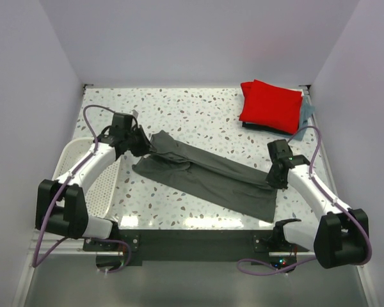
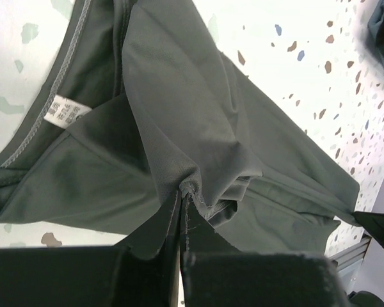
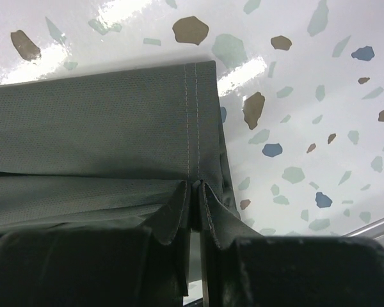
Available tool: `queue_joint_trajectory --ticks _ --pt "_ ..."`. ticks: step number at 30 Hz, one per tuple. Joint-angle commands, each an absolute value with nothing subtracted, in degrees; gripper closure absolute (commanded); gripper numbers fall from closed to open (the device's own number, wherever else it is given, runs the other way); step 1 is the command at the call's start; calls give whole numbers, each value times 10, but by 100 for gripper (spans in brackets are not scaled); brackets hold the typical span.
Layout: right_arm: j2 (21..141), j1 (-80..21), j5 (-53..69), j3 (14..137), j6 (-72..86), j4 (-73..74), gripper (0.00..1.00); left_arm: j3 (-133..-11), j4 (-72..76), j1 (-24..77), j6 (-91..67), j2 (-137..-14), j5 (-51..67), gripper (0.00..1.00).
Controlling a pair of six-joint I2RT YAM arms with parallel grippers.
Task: Fold and stack the t-shirts
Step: Fold the tshirt
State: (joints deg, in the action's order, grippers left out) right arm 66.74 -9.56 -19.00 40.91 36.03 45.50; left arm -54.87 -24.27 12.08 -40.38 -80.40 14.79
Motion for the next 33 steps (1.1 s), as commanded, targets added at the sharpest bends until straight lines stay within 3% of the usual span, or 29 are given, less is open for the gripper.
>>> queue_joint_trajectory --ticks 1,2,3,4,6,9,16,25,33 --pt "663 -105 -216 410 388 475 100 -527 -244 117 -395 -778 154 95" --pt "658 -107 -214 409 391 476 99 -525 -246 117 -395 -775 156 91" --pt "649 -109 -209 404 393 477 96 -519 -248 117 -393 -771 156 76" --pt "643 -112 -206 402 398 477 93 -518 -250 117 -392 -767 156 68" --pt "629 -119 -197 398 402 482 79 -516 -260 115 -389 -759 156 53" --pt "604 -133 -191 402 410 484 63 -517 -269 109 -383 -753 156 42" --pt "586 -134 -182 424 397 444 54 -554 -240 91 -385 -794 155 39" --pt "646 -133 -178 425 431 353 44 -656 -180 92 -350 -924 157 41" --pt "657 -11 -96 395 423 280 41 -748 -196 92 -320 -998 171 41"
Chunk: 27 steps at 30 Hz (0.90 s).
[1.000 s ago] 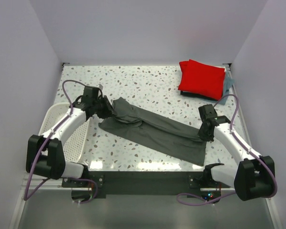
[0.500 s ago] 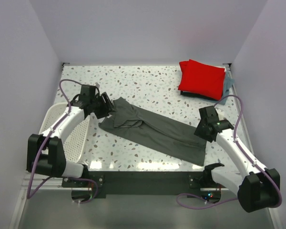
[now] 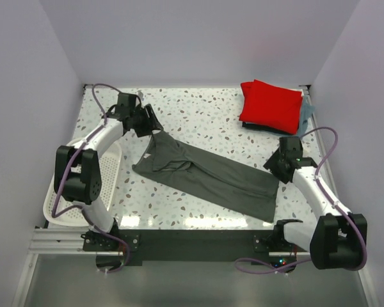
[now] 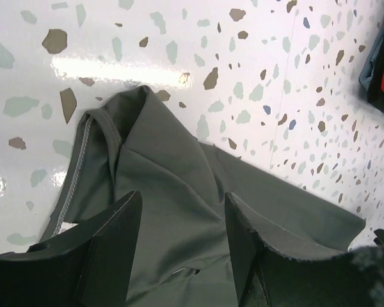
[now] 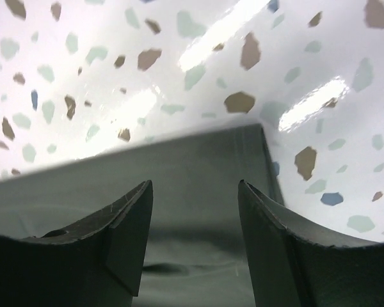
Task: Fold and stack the t-shirts
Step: Fold the tshirt
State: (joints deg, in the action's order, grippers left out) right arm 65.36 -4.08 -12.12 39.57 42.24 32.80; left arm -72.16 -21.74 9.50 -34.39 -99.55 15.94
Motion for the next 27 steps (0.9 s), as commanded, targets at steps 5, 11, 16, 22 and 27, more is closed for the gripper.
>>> queue_joint_trajectory --ticks 5,11,16,22,27 --pt "691 21 -98 418 399 299 41 -776 -198 91 -313 -1036 186 41" --pt "698 49 -104 399 381 294 41 -803 -204 88 -304 -1072 206 41" --pt "720 58 -96 386 374 278 41 -825 -217 82 -294 -1091 200 40" --pt "761 59 -93 390 369 254 52 -832 -215 81 -295 -1105 200 40" --pt "779 61 -110 395 357 248 61 -838 -212 80 -299 -1113 200 40"
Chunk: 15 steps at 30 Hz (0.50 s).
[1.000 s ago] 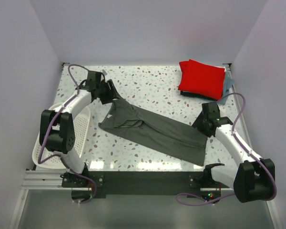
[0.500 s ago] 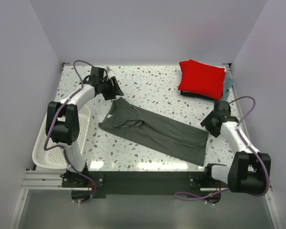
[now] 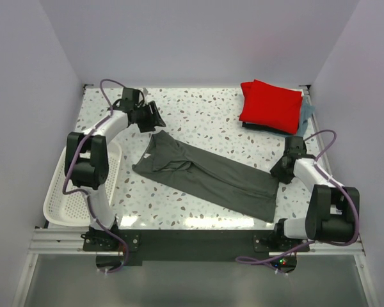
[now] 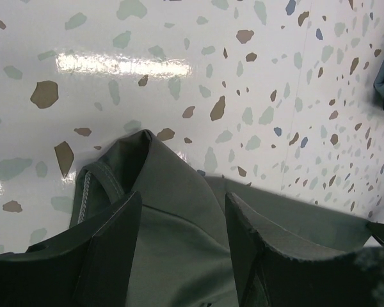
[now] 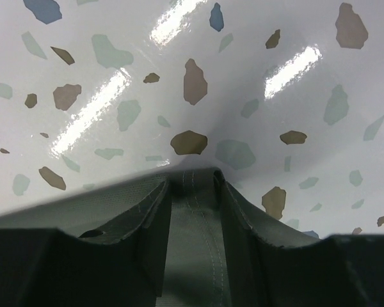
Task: Fold and stack the t-shirts
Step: Fold the tshirt
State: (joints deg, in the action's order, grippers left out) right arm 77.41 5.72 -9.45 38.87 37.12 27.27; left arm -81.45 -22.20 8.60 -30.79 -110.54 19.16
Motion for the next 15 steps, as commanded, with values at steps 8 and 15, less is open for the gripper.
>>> queue_joint_trajectory --ticks 8,15 --pt "789 61 -113 387 345 242 70 -897 -214 79 -314 -1159 175 40" --pt "777 61 -108 380 347 242 74 -933 -246 79 -308 -1205 140 40"
